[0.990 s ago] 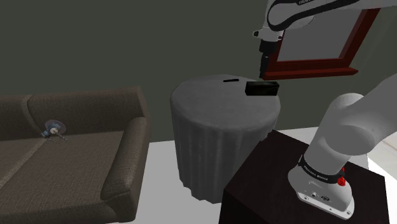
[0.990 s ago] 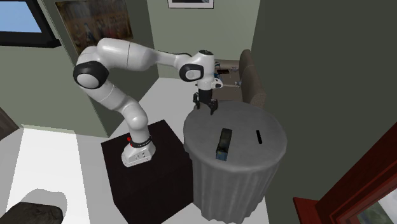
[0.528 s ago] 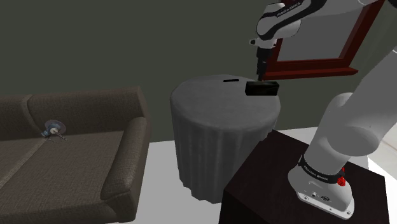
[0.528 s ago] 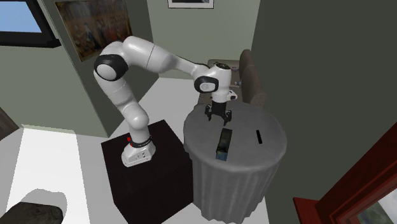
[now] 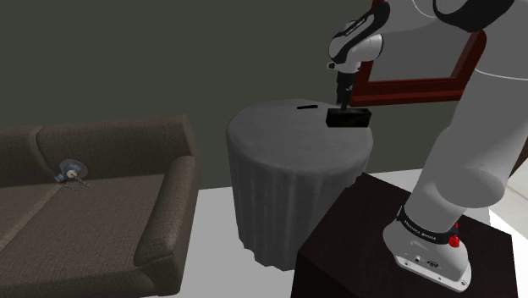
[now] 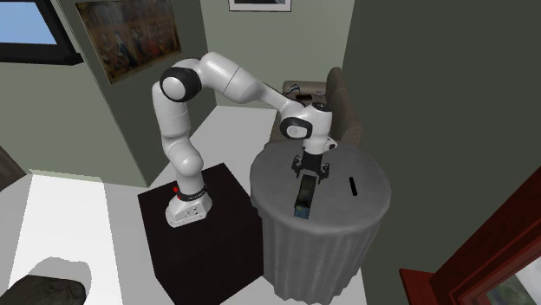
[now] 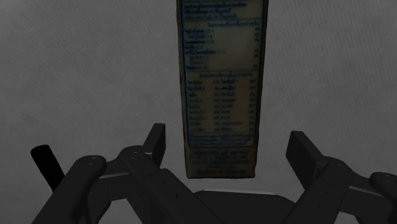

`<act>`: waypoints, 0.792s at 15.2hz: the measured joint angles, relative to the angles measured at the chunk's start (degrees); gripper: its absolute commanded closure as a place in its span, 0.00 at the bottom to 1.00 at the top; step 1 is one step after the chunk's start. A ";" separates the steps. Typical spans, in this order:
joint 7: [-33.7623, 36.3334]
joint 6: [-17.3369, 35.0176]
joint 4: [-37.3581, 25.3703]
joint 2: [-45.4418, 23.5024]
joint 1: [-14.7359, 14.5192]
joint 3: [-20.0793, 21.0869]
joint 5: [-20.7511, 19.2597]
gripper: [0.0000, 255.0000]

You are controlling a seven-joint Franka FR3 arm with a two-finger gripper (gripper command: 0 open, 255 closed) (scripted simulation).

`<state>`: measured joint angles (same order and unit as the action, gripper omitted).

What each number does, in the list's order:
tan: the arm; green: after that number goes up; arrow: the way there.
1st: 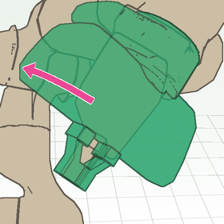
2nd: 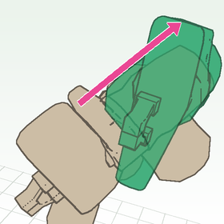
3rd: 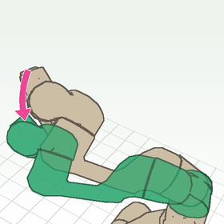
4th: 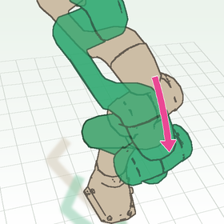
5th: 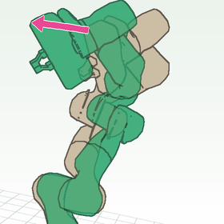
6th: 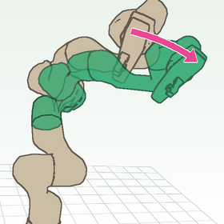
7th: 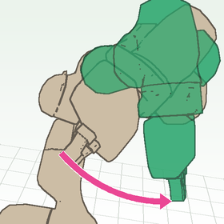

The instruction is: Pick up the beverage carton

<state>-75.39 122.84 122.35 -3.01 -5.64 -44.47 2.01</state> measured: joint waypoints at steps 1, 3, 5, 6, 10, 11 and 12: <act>-0.38 0.59 0.17 -0.60 0.06 0.04 0.52 0.00; -1.21 2.22 1.01 -1.75 0.26 0.09 1.53 0.00; -1.89 3.52 1.54 -2.85 0.44 0.23 2.52 0.00; -1.98 3.75 1.69 -2.97 0.47 0.24 2.64 1.00; -2.05 4.05 1.80 -2.98 0.46 0.27 2.73 1.00; -2.04 4.05 1.83 -2.95 0.46 0.26 2.70 1.00; -2.03 4.05 1.84 -2.93 0.46 0.26 2.68 1.00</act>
<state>-77.42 126.89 124.19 -5.94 -5.18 -44.20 4.69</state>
